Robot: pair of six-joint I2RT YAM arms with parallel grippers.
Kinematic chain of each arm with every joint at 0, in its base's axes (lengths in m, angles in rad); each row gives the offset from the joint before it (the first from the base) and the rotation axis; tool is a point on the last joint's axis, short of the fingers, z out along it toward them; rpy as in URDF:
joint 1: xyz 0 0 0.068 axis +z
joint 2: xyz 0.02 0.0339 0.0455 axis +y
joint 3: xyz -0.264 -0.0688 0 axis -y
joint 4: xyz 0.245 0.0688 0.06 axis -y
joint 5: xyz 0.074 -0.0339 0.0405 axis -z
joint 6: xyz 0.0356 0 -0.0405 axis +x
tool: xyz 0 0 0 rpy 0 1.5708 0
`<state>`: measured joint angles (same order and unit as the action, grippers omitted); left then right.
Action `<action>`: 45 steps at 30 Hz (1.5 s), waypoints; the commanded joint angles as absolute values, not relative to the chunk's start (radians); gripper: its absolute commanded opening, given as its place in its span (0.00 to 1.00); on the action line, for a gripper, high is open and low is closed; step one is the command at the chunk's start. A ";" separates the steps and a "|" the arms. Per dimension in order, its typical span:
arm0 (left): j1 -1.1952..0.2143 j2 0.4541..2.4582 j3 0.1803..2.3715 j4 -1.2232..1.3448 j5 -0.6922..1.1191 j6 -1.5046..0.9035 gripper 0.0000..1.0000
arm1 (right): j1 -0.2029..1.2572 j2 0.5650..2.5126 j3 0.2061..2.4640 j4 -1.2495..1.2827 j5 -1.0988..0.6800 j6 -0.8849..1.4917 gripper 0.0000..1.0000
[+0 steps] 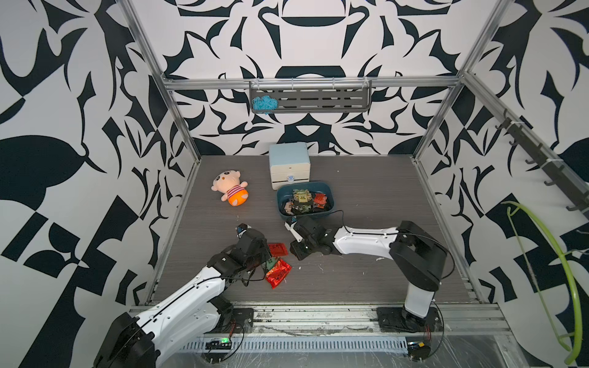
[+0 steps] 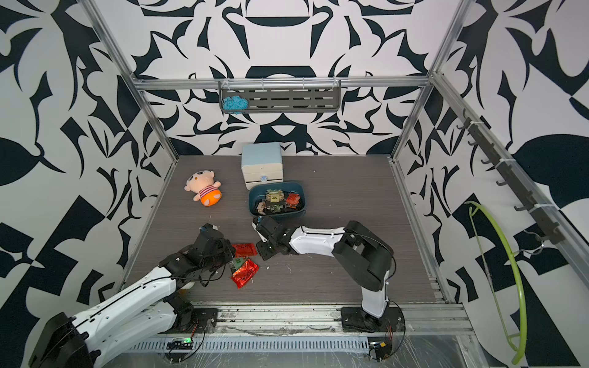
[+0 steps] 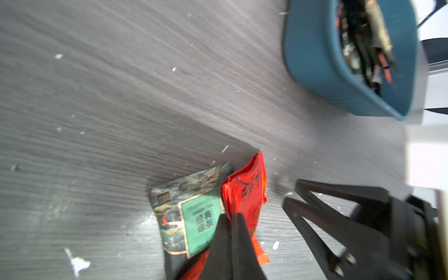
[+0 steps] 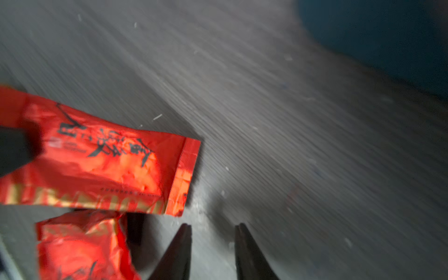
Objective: Put the tea bags into the storage box
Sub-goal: Pick up the tea bag from the center of the board, then place the tea bag in the storage box.
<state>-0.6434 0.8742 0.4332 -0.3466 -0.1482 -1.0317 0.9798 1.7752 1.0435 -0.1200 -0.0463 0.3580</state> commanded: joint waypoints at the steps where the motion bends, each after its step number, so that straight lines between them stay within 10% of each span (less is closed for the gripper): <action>1: -0.640 0.856 0.464 -0.394 -0.132 -1.006 0.00 | 0.985 1.620 0.970 -0.028 0.087 0.347 0.44; 13: -0.640 0.811 0.596 -0.510 -0.112 -0.951 0.00 | 0.934 1.256 0.701 0.029 0.447 0.350 0.56; 26: -0.641 0.969 0.874 -0.510 -0.044 -0.861 0.00 | 0.544 1.226 0.592 0.072 0.041 0.564 0.49; 45: -0.578 1.700 1.342 -0.278 -0.058 -0.782 0.00 | 0.487 1.265 0.599 0.086 0.002 0.538 0.51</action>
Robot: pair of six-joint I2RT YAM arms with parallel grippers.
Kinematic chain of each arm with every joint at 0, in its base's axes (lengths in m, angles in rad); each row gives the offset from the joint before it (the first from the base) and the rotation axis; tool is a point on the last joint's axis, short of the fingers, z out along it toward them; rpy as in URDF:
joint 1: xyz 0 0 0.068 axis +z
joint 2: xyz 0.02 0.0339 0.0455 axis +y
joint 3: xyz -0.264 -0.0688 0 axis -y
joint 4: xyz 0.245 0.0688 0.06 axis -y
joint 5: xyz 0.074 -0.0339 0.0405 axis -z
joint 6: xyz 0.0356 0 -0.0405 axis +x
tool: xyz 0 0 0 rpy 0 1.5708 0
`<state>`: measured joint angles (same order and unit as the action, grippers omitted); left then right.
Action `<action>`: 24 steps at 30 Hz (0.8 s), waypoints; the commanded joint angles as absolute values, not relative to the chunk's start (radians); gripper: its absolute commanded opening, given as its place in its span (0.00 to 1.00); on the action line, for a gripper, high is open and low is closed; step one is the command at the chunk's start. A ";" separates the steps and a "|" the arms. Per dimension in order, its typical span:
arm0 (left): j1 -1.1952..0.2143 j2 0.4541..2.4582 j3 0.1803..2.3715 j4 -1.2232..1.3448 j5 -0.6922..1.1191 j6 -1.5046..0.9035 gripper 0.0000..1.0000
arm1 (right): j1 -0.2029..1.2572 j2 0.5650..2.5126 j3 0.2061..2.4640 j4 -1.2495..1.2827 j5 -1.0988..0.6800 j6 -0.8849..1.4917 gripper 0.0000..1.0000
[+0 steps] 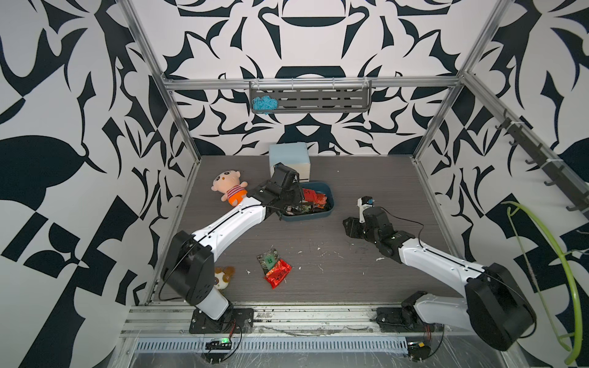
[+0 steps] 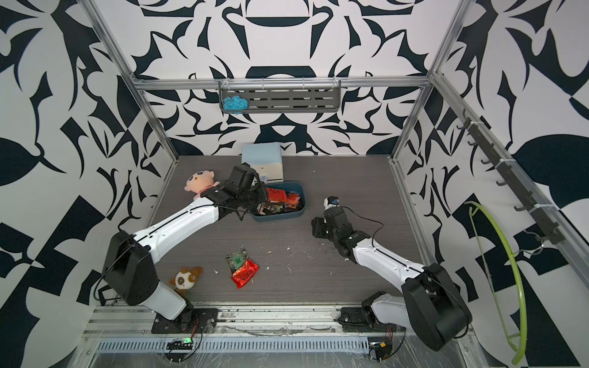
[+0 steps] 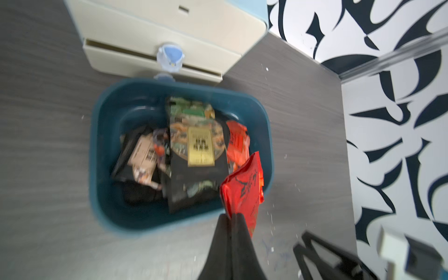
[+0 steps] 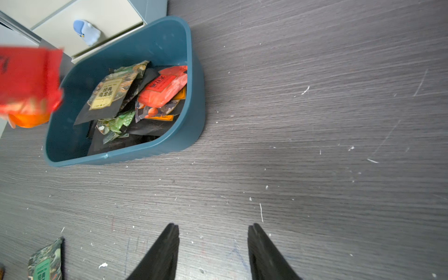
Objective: Put the tea bags into the storage box
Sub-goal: Place the tea bag in the storage box.
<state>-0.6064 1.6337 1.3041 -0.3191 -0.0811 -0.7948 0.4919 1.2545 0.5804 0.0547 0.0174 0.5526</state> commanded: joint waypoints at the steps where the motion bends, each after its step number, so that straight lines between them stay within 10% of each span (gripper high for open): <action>1: -0.569 1.725 1.353 -0.270 -0.042 -0.786 0.00 | 0.486 1.273 0.603 0.085 -0.002 0.537 0.51; 24: -0.548 1.882 1.406 -0.241 0.080 -0.781 0.10 | 0.486 1.359 0.652 0.097 -0.064 0.502 0.52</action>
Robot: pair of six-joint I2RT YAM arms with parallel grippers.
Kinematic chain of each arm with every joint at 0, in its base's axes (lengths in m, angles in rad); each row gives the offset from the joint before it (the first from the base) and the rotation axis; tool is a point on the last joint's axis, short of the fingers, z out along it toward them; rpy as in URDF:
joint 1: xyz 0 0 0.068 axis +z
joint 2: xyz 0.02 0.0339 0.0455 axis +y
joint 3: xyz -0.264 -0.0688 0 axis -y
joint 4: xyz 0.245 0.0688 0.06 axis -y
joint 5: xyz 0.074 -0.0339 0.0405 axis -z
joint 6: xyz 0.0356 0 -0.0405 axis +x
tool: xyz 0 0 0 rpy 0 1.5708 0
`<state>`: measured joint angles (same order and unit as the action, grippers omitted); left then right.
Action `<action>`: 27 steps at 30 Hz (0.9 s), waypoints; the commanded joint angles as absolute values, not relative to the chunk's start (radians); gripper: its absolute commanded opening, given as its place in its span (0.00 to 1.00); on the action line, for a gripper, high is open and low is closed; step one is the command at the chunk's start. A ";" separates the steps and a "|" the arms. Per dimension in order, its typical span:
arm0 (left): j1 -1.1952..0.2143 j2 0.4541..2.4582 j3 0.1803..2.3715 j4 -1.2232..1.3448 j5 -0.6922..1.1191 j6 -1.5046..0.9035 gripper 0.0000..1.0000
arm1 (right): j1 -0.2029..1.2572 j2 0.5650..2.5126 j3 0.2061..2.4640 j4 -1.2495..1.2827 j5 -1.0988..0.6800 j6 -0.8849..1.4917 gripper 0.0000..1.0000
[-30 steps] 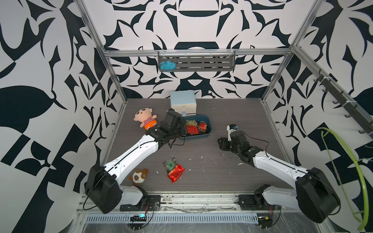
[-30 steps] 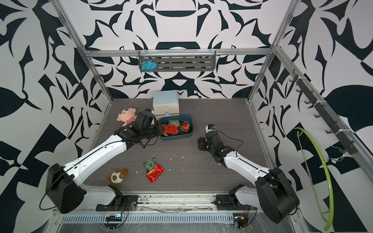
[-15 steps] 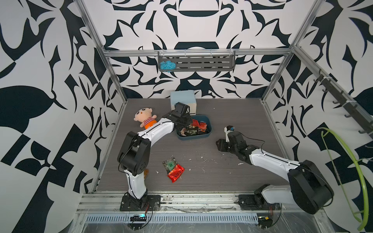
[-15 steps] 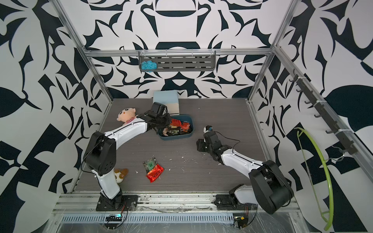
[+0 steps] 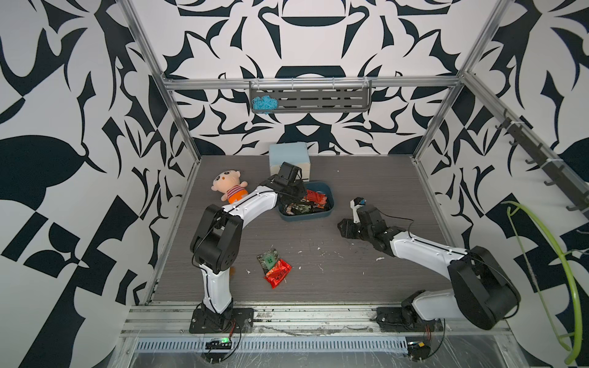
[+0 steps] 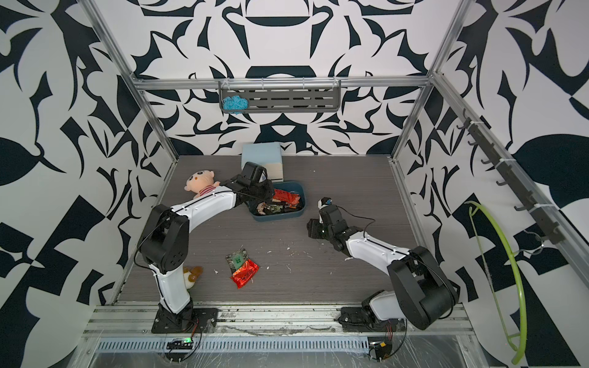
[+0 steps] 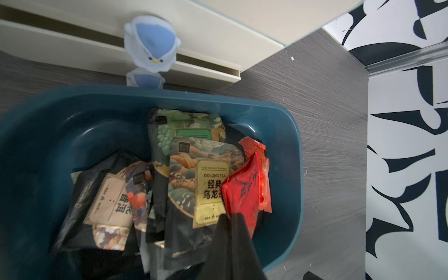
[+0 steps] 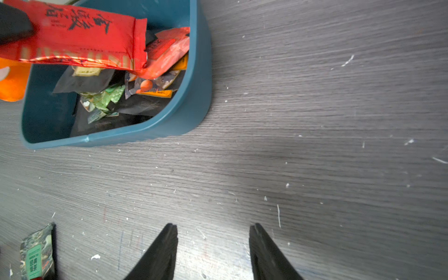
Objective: Put the tea bags into the storage box
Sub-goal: Place the tea bag in the storage box, then pick up the tea bag from the center of the board.
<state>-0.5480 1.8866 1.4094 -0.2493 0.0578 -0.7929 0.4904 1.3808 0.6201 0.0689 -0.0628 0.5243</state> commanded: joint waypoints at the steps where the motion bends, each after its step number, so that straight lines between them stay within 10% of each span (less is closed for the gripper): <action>1: -0.548 1.878 1.406 -0.244 0.080 -0.779 0.14 | 0.485 1.356 0.652 0.098 -0.063 0.499 0.52; 11: -0.548 1.799 1.403 -0.315 0.094 -0.755 0.65 | 0.485 1.307 0.630 0.111 -0.053 0.462 0.56; 27: -0.554 1.555 1.307 -0.585 0.111 -0.713 0.66 | 0.488 1.297 0.631 0.132 -0.162 0.428 0.60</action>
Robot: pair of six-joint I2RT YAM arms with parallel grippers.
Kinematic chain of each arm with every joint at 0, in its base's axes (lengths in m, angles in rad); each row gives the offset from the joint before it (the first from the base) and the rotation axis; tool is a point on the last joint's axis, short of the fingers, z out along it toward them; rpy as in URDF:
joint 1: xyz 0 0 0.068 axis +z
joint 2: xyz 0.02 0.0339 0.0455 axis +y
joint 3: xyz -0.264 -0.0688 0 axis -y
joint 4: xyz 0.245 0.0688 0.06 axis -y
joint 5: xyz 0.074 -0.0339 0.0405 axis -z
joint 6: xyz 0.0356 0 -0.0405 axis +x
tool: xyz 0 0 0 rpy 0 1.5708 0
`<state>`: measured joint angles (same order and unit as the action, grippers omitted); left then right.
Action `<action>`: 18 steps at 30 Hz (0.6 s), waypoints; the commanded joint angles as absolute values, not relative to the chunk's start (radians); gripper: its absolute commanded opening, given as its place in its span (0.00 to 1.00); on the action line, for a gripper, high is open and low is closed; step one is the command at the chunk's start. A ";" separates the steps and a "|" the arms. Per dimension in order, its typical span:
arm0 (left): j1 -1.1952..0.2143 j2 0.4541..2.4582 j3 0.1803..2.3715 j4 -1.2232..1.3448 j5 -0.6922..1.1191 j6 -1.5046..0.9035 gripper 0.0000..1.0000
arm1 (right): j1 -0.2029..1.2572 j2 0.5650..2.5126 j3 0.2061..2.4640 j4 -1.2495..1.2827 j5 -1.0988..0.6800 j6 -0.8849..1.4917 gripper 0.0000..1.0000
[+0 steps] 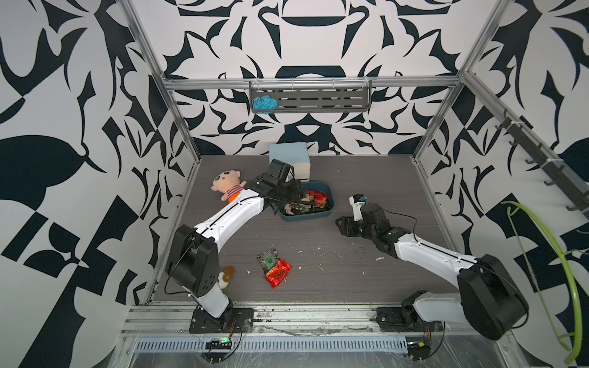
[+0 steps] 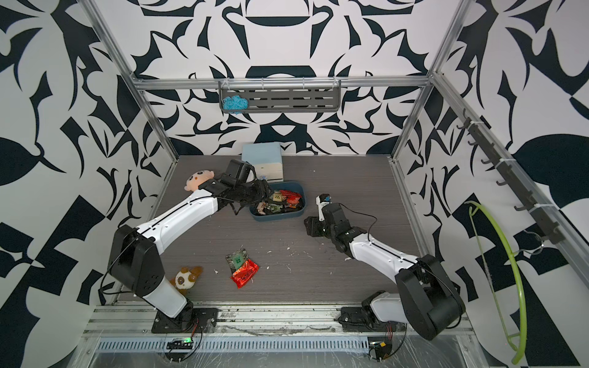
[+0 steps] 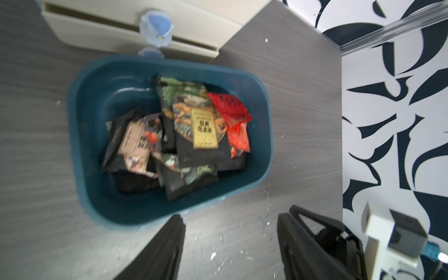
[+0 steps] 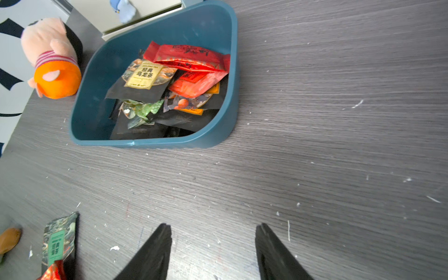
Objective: Put the tea bags into the storage box
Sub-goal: Pick up the tea bag from the center of the board.
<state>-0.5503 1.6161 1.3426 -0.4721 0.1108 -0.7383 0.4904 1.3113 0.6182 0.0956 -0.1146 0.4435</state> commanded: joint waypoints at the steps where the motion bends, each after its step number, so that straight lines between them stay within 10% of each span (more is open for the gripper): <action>1: -0.554 1.537 1.297 -0.602 0.107 -0.711 0.67 | 0.489 1.300 0.634 0.128 -0.176 0.429 0.60; 18: -0.567 1.213 0.931 -0.739 0.169 -0.790 0.68 | 0.715 1.482 0.755 0.108 -0.310 0.371 0.59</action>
